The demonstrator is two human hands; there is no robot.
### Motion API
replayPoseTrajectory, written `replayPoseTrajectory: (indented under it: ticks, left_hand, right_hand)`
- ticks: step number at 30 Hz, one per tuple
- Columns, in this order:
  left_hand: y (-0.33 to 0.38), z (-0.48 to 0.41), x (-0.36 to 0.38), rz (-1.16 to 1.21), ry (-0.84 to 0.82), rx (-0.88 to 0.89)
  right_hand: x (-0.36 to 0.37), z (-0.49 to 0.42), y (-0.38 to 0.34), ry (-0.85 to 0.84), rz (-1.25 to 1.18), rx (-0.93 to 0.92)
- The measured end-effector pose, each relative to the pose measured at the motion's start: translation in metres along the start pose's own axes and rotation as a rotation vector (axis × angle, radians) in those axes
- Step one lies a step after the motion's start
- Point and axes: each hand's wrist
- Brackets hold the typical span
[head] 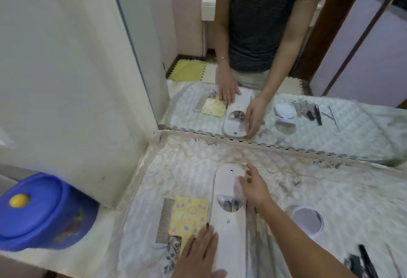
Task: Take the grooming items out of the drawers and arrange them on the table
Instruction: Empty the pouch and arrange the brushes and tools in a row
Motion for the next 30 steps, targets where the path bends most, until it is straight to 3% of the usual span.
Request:
replayPoseTrajectory:
  ticks: [3,7,10,15,20,30]
  left_hand:
    - [-0.002,0.0,0.004,-0.06,0.022,0.022]
    - [-0.004,0.001,0.006,-0.124,0.053,0.019]
    - [-0.004,0.001,0.007,-0.112,0.052,0.025]
    - [-0.001,0.003,-0.004,-0.049,-0.055,0.055]
    - [-0.002,-0.002,-0.007,-0.011,-0.085,0.022]
    - [0.002,-0.034,-0.026,-0.068,-0.105,0.126]
  right_hand:
    - [-0.005,0.012,-0.008,0.007,-0.011,-0.044]
    - [-0.009,0.055,-0.008,-0.071,0.278,-0.316]
    - [0.002,0.082,0.013,-0.139,0.546,-0.387]
    - [0.019,0.095,0.031,-0.02,0.835,-0.446]
    - [0.023,0.103,0.041,0.075,0.949,-0.533]
    - [0.039,0.107,0.042,-0.014,1.024,-0.362]
Point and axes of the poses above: each hand's wrist, its own z-axis away from the middle knuckle, its own x-axis out of the palm, y = z × x, and after that the axes turned 12 degrees about -y, right-handed
